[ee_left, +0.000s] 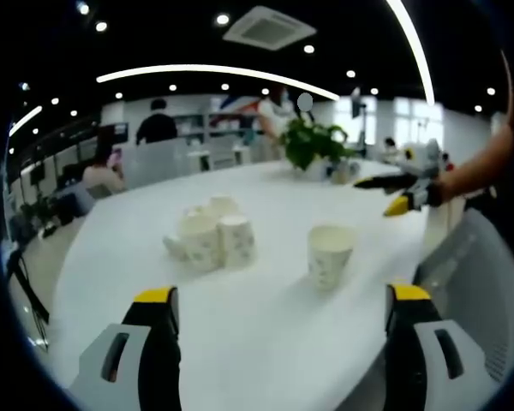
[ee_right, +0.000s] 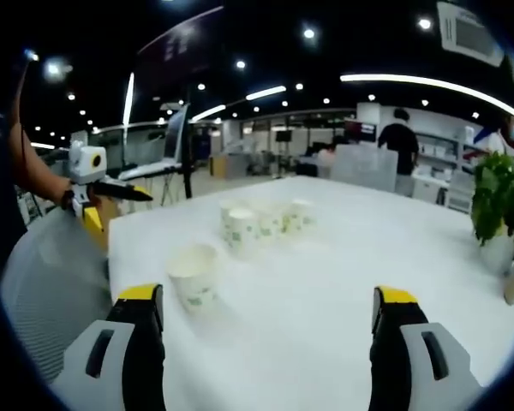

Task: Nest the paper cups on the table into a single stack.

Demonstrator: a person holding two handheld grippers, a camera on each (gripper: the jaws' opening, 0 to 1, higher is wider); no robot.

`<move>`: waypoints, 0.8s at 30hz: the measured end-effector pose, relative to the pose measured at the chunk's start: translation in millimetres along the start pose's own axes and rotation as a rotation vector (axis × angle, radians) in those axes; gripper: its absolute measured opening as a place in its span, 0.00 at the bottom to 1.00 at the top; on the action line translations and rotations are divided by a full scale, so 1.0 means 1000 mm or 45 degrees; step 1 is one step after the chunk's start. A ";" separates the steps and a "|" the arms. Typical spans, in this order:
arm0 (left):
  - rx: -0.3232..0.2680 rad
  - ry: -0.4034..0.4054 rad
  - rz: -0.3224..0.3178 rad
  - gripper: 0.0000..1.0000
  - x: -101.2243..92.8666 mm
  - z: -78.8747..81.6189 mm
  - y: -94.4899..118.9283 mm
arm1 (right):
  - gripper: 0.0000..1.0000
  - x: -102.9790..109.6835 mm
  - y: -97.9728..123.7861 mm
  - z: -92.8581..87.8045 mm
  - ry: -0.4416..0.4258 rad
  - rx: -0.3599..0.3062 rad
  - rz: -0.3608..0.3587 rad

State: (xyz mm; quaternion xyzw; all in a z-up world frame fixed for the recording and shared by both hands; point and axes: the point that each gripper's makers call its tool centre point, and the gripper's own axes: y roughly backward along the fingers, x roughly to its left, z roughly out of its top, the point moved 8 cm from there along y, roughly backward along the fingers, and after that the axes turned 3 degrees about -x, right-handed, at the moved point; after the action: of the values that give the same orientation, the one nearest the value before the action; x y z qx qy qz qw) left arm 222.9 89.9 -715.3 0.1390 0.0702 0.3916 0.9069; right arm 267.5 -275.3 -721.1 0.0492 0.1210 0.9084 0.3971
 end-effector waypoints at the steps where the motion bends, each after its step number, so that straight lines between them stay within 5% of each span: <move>1: 0.002 -0.005 -0.001 0.99 0.000 0.000 0.000 | 1.00 -0.002 0.001 0.000 0.001 -0.001 -0.006; 24: 0.042 0.056 -0.010 1.00 0.005 -0.003 0.003 | 1.00 -0.003 0.016 0.001 -0.003 -0.036 -0.019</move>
State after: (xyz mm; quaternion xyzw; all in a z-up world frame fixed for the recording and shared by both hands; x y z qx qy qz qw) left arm 223.7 96.5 -716.9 0.1451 0.0970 0.3900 0.9041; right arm 258.3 -288.3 -715.9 0.0439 0.1081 0.9070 0.4045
